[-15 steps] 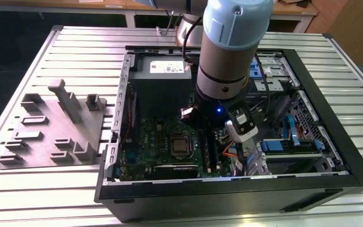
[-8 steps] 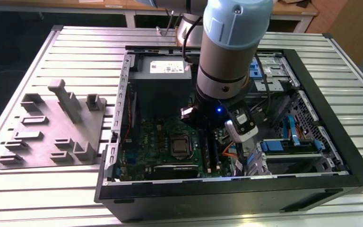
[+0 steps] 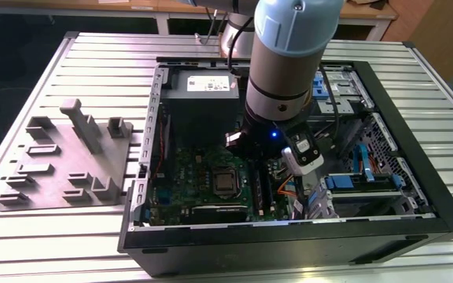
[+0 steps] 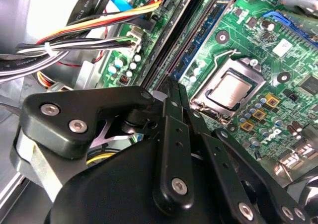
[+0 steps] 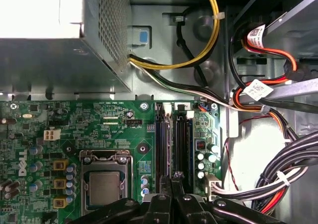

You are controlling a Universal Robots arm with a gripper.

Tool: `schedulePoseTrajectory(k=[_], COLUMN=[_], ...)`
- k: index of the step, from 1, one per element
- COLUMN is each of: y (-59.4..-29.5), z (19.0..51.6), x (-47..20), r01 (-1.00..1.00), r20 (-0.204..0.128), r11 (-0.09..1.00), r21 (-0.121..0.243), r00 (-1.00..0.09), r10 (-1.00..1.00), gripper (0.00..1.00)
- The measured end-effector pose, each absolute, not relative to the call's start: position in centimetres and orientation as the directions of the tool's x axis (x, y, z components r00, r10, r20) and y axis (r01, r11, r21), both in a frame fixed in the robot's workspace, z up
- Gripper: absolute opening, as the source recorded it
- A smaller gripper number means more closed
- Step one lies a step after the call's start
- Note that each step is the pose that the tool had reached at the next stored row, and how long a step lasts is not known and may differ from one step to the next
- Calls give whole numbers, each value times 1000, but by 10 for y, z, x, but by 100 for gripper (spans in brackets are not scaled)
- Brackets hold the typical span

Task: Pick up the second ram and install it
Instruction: 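Insert the second ram into the second slot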

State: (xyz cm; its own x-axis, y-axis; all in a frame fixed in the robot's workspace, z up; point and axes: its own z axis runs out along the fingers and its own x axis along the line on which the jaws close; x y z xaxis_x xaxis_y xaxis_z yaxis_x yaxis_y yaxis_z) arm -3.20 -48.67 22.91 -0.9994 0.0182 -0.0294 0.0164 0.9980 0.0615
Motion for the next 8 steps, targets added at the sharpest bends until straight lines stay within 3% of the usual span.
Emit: schedulePoseTrajectory(k=[8], y=[-487], z=[228], x=[-32], r01=[16], r20=[-30], r11=[998], r21=[53], r00=[-999], r10=[18], gripper=[11])
